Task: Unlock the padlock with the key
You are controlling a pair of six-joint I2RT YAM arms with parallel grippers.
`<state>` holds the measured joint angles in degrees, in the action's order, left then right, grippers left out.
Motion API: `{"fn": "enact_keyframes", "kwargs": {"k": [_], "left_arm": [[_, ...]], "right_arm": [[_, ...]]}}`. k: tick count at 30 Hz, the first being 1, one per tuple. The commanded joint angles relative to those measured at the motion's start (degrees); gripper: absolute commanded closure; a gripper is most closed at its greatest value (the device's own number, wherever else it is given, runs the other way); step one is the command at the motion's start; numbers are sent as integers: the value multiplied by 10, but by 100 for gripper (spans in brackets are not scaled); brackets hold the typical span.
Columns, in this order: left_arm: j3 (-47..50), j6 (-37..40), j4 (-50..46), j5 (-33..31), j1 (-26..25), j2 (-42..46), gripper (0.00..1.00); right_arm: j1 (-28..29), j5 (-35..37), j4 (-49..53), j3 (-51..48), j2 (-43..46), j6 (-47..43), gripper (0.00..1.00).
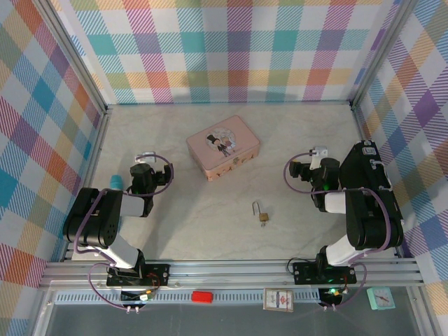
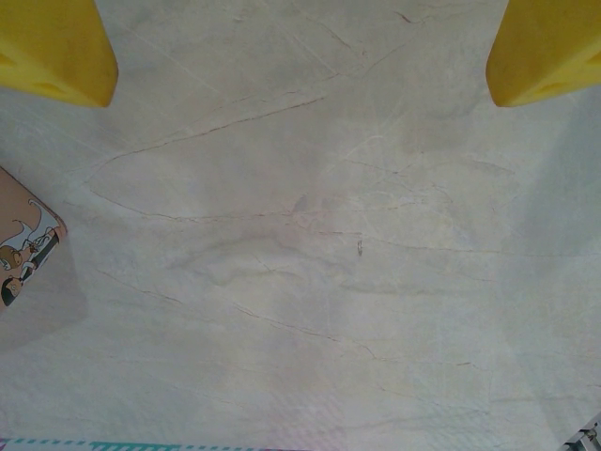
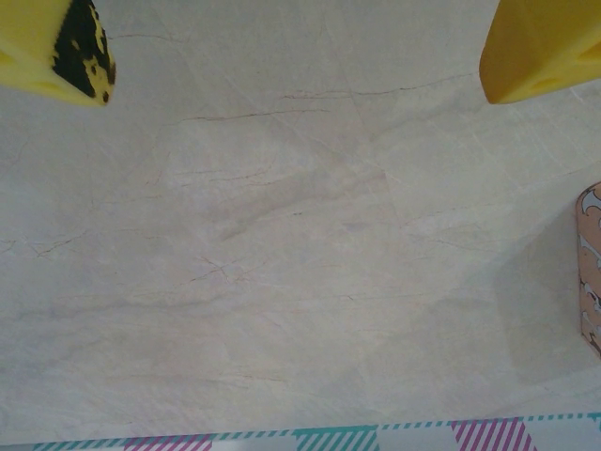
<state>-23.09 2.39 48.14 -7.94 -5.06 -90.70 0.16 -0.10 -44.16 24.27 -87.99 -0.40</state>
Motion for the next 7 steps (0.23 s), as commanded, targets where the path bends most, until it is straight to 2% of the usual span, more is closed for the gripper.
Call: {"fn": "enact_keyframes", "kwargs": {"k": [1,7], "left_arm": [[-8,-6,8,9,6,2,0],[-7,-6,7,10,6,2,0]], "right_arm": [[2,-13,-22,0,0,8,1],[1,-12,-26,-4,1,8,1]]}}
